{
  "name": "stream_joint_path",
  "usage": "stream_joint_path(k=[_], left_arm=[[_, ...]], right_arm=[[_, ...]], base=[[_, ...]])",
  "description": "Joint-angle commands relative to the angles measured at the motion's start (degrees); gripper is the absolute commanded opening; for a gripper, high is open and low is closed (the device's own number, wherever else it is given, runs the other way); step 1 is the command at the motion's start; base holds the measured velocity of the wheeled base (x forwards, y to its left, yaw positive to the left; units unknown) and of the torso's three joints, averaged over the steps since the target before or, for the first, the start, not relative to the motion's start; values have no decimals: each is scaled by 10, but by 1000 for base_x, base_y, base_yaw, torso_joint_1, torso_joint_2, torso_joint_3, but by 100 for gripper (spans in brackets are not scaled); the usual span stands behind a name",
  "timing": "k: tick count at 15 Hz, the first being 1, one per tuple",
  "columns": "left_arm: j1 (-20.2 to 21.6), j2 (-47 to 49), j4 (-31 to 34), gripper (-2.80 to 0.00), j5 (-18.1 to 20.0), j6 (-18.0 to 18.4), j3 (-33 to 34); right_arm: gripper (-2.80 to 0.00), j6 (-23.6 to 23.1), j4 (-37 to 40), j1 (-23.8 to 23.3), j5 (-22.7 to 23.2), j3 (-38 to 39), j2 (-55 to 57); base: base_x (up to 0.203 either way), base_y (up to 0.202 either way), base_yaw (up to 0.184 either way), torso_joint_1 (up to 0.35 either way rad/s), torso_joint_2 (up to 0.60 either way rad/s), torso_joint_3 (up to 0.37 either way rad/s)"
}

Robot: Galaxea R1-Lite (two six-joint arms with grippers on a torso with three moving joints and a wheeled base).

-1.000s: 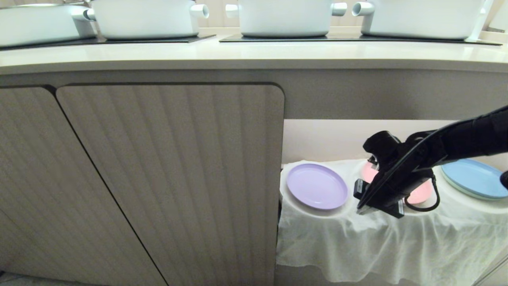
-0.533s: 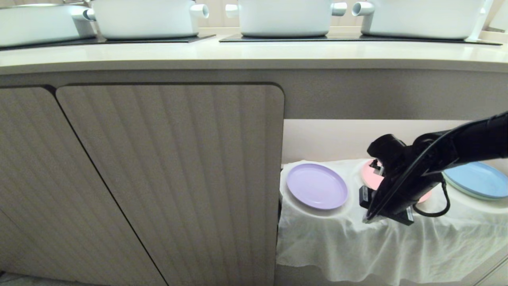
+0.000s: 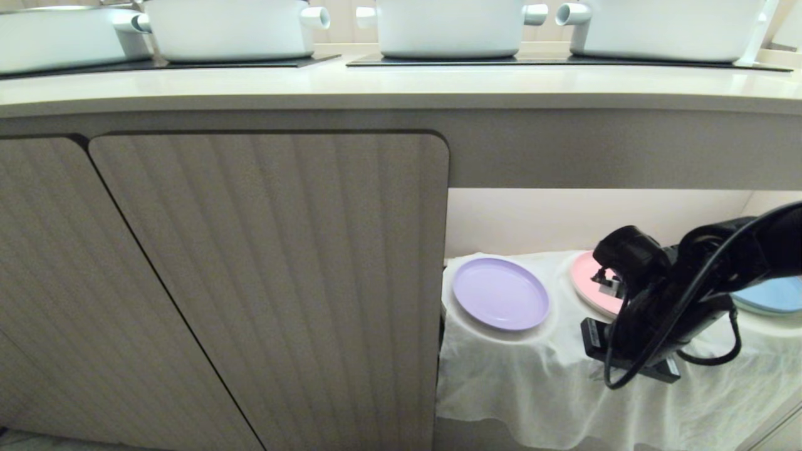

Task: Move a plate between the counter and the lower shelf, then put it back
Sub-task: Pick up the plate in the cupboard

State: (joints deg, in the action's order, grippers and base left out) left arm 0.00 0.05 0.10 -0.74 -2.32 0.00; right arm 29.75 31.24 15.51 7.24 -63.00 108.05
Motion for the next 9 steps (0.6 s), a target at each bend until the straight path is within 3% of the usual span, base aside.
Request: stream_joint_path(k=[1,9], left_arm=[[0,0,0,-280,0,-1,0],[0,0,0,-280,0,-1,0]], right_arm=[[-280,1,1,6,0,23,-38],[-280,1,-53,7,-95,115,-146]], base=[[0,0,0,0,0,0],[0,0,0,0,0,0]])
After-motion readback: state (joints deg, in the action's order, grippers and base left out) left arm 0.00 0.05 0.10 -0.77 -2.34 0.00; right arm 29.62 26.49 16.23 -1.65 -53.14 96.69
